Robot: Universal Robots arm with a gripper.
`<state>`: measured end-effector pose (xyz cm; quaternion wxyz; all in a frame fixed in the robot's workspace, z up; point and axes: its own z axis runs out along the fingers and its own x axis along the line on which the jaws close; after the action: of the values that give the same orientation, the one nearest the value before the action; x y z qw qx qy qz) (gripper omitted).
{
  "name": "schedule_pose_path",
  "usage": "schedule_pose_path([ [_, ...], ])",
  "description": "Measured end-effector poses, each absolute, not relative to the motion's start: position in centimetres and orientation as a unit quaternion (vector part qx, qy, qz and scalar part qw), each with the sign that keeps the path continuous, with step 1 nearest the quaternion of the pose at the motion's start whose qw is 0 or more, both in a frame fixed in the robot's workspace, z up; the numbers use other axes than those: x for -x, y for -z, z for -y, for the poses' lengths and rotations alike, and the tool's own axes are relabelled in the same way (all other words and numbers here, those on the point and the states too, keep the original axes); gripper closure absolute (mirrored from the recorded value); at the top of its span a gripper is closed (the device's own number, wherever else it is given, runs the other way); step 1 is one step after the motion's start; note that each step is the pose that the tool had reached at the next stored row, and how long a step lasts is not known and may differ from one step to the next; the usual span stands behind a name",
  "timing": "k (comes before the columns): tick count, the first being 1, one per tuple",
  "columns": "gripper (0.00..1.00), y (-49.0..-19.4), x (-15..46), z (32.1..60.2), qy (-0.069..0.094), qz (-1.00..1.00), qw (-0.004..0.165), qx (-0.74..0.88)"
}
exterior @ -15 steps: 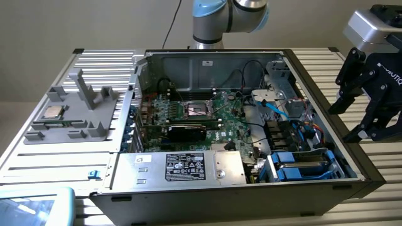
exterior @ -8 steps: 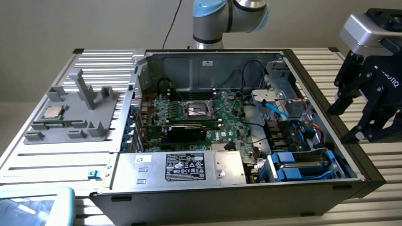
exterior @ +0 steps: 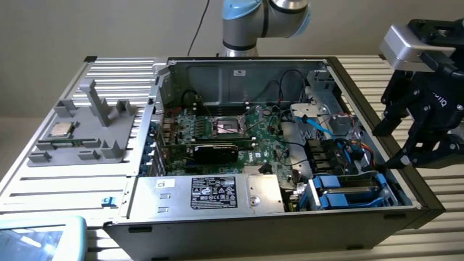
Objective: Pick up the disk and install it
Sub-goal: 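Insert the first disk wire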
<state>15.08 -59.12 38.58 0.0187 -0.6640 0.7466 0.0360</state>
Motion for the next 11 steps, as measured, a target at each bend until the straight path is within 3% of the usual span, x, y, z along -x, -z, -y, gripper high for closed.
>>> schedule_pose_path([
  [11,0.4,-37.7,-14.9,57.2,-0.033,-0.748,0.018,0.663],
])
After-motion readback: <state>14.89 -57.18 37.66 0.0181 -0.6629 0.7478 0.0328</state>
